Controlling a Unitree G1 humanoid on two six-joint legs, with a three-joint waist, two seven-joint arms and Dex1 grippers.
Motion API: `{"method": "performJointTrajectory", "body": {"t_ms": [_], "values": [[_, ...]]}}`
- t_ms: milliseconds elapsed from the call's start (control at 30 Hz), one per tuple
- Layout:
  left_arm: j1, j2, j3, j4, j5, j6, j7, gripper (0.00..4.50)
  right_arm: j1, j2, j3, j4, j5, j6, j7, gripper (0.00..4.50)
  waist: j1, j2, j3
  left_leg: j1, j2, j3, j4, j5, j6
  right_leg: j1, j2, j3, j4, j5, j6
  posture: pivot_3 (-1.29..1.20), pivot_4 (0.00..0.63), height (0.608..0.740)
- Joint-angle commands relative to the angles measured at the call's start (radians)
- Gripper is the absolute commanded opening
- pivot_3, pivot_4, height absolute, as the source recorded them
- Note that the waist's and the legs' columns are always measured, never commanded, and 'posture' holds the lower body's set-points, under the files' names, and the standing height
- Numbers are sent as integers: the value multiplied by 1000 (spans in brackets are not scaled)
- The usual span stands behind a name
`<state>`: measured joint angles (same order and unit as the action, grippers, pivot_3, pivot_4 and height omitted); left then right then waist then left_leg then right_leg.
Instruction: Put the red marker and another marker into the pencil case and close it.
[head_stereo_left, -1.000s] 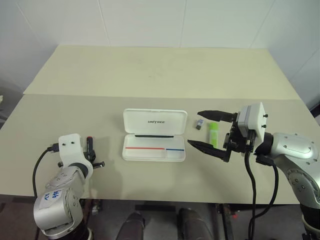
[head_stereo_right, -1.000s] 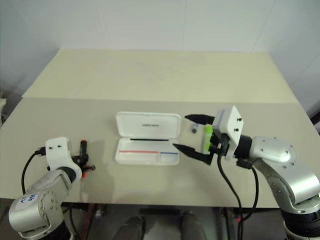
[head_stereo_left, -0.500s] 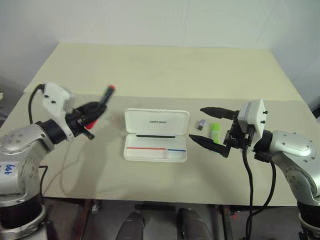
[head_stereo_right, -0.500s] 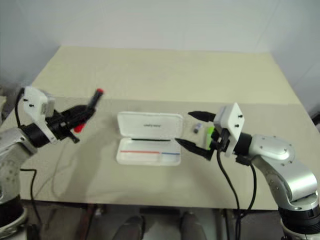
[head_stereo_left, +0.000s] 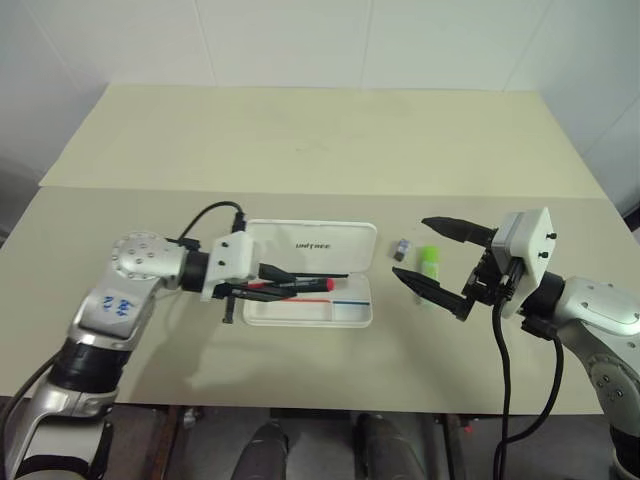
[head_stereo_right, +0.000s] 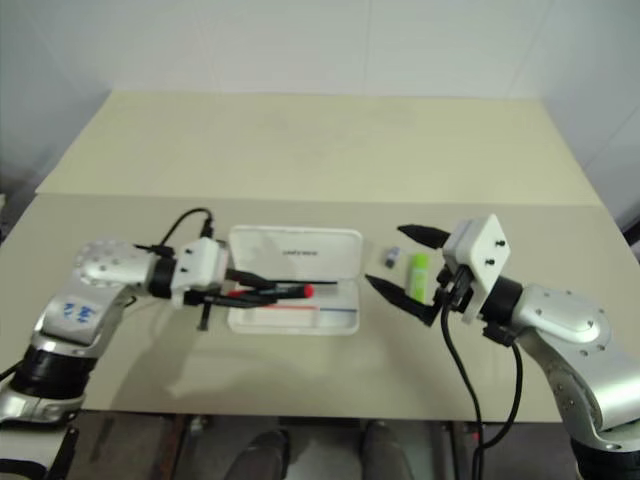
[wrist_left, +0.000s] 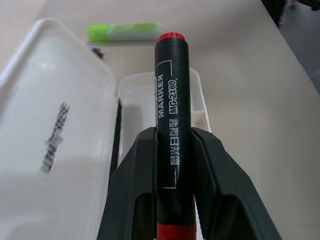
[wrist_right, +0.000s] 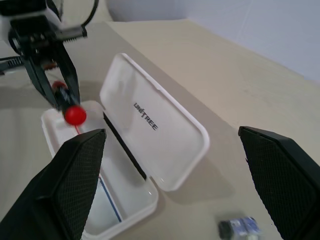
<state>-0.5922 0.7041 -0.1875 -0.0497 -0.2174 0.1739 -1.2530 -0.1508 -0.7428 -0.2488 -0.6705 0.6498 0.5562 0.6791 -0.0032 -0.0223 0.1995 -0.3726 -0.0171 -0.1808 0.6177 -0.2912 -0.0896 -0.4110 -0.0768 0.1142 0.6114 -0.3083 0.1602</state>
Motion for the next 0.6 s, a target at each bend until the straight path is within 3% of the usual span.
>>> {"method": "performJointTrajectory", "body": {"t_ms": [33, 333, 500, 600], "values": [[-52, -26, -42, 84, 79, -107, 14, 513, 19, -10, -61, -75, 26, 18, -45, 4500, -1, 0, 0, 0, 0, 0, 0, 0, 0, 0, 0, 0, 0, 0, 0, 0, 150, 740], [-122, -127, -94, 203, 175, -158, 88, 513, 85, 3, -112, -165, 58, 58, -132, 4500, 3, 0, 0, 0, 0, 0, 5, 0, 0, 0, 0, 0, 5, 0, 0, 0, 150, 740], [-103, -126, -98, 205, 186, -172, 79, 513, 86, -3, -121, -175, 74, 61, -157, 4500, -1, 0, 0, 0, -1, 0, 9, 0, 0, 1, 0, 0, 8, 0, 0, 0, 150, 740], [-93, -130, -94, 202, 183, -180, 84, 1419, 89, -5, -121, -179, 81, 61, -165, 4500, 1, 0, 0, 0, -1, 0, 10, 0, 1, 1, 0, 0, 10, 0, 0, 0, 150, 740]]}}
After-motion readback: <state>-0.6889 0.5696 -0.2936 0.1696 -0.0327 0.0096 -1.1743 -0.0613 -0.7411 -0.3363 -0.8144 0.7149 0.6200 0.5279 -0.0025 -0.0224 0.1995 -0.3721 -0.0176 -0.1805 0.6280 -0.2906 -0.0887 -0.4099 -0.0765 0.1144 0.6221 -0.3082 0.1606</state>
